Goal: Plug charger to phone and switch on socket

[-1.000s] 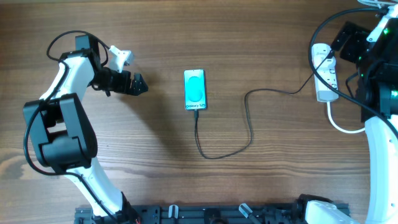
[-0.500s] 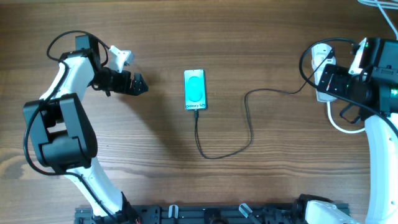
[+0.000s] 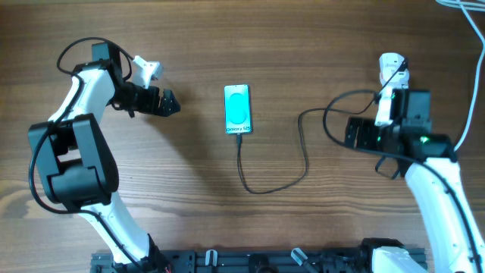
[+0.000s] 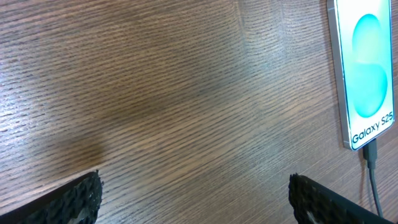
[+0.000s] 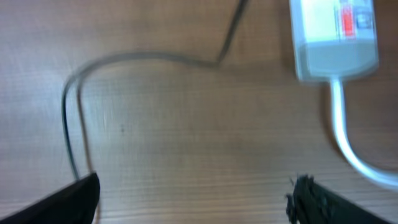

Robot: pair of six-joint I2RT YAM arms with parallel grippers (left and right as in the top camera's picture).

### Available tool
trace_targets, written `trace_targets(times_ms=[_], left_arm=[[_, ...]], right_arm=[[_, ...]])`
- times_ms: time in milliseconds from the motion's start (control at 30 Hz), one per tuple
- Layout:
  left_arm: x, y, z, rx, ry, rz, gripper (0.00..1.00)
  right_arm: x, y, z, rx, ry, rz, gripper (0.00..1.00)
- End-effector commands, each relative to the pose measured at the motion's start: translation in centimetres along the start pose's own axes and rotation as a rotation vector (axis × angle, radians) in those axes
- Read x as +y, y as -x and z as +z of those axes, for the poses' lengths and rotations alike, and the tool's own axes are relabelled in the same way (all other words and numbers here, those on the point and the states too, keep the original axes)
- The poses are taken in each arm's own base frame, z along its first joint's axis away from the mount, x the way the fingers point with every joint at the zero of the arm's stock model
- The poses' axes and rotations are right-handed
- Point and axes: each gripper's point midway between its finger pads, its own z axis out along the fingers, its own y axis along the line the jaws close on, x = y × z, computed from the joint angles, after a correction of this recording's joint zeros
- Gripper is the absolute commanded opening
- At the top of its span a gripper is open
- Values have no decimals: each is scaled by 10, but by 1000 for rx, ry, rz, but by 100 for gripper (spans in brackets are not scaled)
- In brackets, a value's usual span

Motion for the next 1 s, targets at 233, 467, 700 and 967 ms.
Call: trace_targets(times_ms=[233, 467, 700, 967], left_arm=[[1, 0, -1, -4, 0, 0, 100], [1, 0, -1, -4, 0, 0, 100], [1, 0, -1, -4, 0, 0, 100], [1, 0, -1, -4, 0, 0, 100]], right_arm=[[5, -26, 19, -154, 48, -26, 100], [12, -37, 36, -242, 98, -34, 100], [12, -59, 43, -413, 126, -18, 100], [10, -78, 40, -423, 122, -28, 100]])
